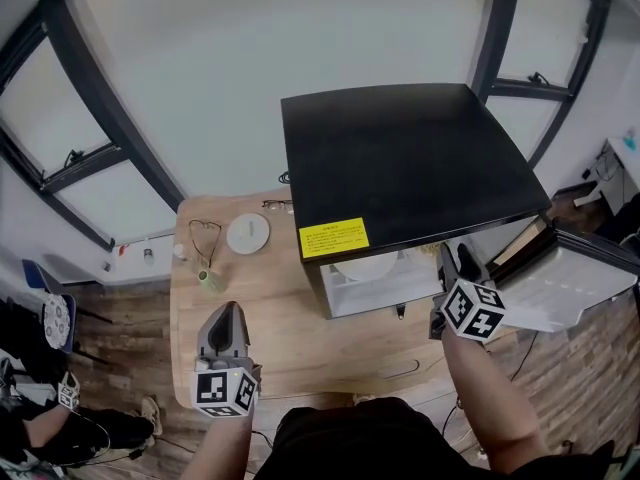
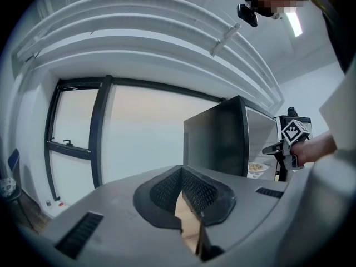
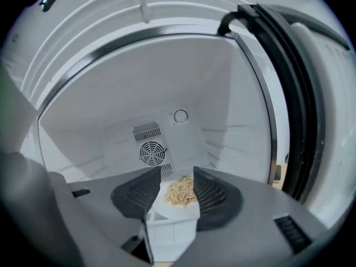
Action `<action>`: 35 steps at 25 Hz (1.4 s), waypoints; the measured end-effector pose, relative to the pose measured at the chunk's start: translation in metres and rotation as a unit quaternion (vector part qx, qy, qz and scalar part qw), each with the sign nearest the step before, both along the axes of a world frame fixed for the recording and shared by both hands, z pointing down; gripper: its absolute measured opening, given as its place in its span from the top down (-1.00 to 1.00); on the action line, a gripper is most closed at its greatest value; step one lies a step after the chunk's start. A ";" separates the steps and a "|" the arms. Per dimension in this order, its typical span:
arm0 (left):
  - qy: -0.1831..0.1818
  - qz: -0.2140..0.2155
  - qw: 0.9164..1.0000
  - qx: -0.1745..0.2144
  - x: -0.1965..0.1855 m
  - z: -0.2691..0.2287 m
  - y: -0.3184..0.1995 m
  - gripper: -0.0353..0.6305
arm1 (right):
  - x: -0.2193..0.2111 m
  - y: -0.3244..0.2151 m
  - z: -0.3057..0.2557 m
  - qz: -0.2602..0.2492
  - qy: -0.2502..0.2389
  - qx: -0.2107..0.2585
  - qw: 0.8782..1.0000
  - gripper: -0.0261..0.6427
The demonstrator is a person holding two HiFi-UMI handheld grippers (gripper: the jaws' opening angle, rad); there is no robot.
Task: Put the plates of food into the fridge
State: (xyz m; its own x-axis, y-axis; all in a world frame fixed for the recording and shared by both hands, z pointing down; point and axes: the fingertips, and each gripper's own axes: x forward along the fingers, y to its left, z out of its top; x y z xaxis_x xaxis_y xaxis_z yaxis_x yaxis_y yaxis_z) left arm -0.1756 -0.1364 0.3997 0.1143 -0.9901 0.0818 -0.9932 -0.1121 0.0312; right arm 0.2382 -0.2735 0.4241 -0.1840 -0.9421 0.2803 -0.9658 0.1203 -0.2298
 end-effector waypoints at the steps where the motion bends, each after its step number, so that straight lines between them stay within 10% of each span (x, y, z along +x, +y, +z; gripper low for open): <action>1: 0.001 0.001 1.000 0.000 -0.007 -0.001 0.002 0.88 | -0.008 0.006 -0.003 -0.008 0.015 0.010 1.000 0.33; 17: -0.035 -0.082 0.996 -0.011 -0.179 -0.001 0.123 0.88 | -0.221 0.118 0.057 -0.177 -0.024 -0.016 0.984 0.75; 35: -0.016 -0.078 0.994 -0.078 -0.266 0.074 0.248 0.88 | -0.413 0.311 0.212 -0.308 -0.118 -0.178 0.927 0.76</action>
State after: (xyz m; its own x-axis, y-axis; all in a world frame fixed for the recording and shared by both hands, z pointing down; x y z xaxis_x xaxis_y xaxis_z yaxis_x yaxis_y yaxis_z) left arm -0.4415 0.1118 0.4742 -0.0447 -0.9705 0.2371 -0.9989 0.0469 0.0035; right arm -0.1752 0.0373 0.6363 -0.7525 -0.4928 0.4370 -0.6565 0.5082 -0.5574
